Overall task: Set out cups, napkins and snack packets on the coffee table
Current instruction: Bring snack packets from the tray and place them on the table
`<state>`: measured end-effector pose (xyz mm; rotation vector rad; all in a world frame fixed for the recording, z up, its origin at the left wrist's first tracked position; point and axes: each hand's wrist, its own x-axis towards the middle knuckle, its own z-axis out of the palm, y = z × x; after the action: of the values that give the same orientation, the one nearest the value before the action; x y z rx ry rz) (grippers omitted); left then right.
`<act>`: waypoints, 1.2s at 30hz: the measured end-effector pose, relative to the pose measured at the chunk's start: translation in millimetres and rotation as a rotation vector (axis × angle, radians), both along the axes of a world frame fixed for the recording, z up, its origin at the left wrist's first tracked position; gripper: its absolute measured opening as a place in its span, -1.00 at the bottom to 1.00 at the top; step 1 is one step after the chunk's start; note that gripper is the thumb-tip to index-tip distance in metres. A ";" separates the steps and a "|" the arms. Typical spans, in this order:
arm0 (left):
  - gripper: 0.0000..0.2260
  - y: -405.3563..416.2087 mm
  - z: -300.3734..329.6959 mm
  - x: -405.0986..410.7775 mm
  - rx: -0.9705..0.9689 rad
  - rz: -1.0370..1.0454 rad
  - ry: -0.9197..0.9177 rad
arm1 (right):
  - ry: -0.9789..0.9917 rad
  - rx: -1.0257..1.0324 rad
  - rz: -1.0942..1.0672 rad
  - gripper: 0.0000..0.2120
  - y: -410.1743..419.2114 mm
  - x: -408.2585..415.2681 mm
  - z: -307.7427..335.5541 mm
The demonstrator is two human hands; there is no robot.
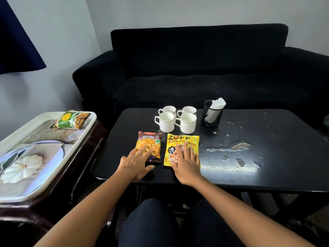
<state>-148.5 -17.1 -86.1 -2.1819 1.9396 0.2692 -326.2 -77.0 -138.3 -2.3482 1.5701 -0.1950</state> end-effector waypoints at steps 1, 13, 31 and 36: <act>-0.39 -0.3 0.2 -0.2 -0.002 0.001 0.004 | 0.001 0.000 0.003 -0.37 -0.4 4.0 -0.1; -0.38 -0.8 2.3 1.3 -0.019 -0.011 0.009 | -0.079 -0.071 0.007 -0.39 0.9 5.7 5.2; -0.56 49.4 84.9 65.7 -0.323 0.073 0.046 | -0.210 -0.469 0.063 -0.84 19.7 28.4 64.2; -0.52 81.8 69.1 113.3 -0.514 0.463 0.197 | -0.203 -0.480 0.233 -0.81 36.6 80.7 72.3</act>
<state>-35.2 64.7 -17.1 -3.0430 1.7035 0.0533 -245.5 -40.4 -66.0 -2.7321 1.2426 -0.8057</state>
